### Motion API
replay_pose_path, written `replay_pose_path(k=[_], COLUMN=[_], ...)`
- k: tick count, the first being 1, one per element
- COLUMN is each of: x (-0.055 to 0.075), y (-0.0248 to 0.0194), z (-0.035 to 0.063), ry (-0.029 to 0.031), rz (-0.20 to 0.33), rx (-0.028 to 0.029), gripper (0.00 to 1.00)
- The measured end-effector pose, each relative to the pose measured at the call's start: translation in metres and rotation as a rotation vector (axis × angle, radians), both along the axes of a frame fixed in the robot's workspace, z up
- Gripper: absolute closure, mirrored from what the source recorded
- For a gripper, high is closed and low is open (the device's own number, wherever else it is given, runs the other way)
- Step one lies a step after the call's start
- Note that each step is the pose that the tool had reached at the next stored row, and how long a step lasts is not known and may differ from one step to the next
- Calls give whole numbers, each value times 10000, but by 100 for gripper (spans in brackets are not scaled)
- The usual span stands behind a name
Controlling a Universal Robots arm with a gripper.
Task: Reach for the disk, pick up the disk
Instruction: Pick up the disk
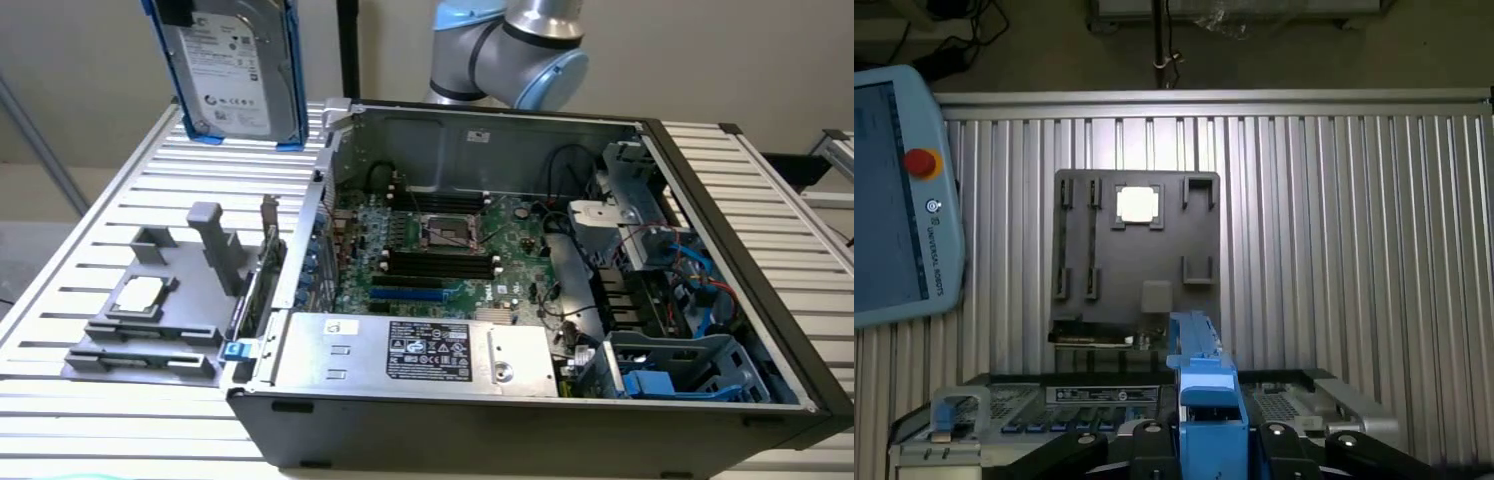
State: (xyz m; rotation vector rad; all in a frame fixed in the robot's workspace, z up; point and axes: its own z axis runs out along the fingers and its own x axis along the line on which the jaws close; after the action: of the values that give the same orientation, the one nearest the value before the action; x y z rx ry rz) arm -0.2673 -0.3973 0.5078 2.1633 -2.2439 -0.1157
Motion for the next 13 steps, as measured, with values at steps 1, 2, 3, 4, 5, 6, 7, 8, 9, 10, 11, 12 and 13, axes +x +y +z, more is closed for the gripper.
replay_pose_path(k=[1,2,3,4,5,6,7,8,9,10,11,12,13], x=[46,89,133,176,220,263,308,353,399,442,485,529,576], y=[-21,-43,-65,-87,-109,-132,-155,-178,-199,-219,-239,-256,-274], z=[2,2,2,3,3,3,2,2,3,3,3,2,2], ry=[2,2,1,2,2,2,2,1,2,2,2,1,2], rz=[0,-1,0,0,-1,0,0,0,0,0,-1,1,0], rx=[0,0,0,-1,0,-1,0,0,-1,0,0,0,0], gripper=[68,68,68,68,68,68,68,68,68,68,68,68,68])
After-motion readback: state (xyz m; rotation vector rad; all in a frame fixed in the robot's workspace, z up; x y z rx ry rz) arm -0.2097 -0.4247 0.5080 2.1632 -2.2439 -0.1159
